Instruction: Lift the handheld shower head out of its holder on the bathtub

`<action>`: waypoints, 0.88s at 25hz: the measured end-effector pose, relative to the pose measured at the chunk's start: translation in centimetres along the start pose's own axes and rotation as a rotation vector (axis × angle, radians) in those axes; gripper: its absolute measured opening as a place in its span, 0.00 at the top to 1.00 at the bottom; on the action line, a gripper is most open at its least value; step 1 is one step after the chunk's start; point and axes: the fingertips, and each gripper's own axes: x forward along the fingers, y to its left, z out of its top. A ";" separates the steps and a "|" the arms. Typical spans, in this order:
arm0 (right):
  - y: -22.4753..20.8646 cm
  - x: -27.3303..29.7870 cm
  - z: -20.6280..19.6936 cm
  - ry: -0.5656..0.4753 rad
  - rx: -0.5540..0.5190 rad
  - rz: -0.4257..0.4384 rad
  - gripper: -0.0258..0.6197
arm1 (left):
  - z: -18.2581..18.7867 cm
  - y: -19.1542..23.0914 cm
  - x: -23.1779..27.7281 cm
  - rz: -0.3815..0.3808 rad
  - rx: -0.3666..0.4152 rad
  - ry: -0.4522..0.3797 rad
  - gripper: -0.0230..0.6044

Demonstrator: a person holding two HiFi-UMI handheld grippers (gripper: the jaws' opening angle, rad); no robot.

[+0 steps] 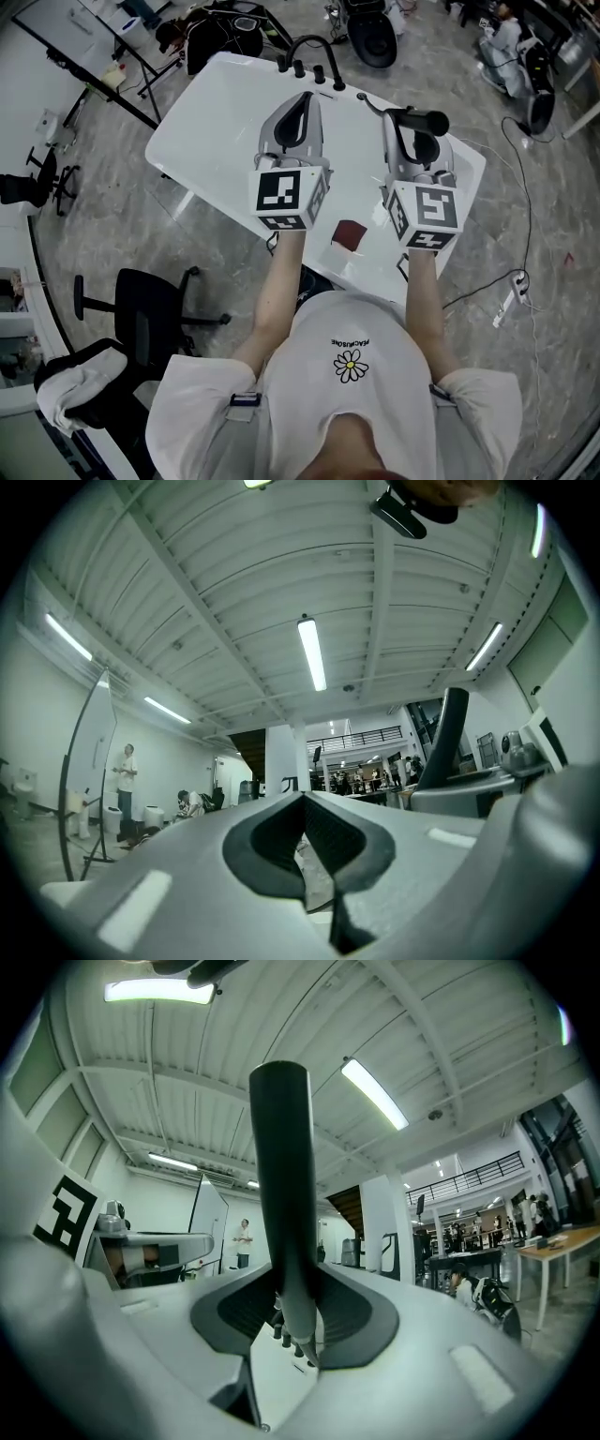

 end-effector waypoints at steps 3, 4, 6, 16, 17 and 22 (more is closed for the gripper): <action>0.0 -0.7 -0.1 -0.004 0.008 0.008 0.72 | 0.1 -1.5 -0.3 -0.008 0.010 0.002 0.96; 0.0 -0.9 0.0 -0.007 0.010 0.009 0.72 | 0.1 -1.8 -0.4 -0.012 0.013 0.004 0.96; 0.1 -0.8 0.2 -0.013 0.010 0.007 0.72 | 0.3 -2.1 -0.4 -0.019 0.015 0.004 0.96; -0.3 -1.4 1.3 -0.050 0.016 0.001 0.72 | -0.3 -3.2 -0.8 -0.018 0.046 0.033 0.96; -0.1 -1.6 1.3 -0.052 0.011 0.003 0.72 | -0.3 -3.2 -0.9 -0.019 0.044 0.032 0.96; 0.0 -2.1 1.5 -0.063 0.009 0.016 0.73 | 0.0 -4.2 -1.0 -0.027 0.043 0.020 0.96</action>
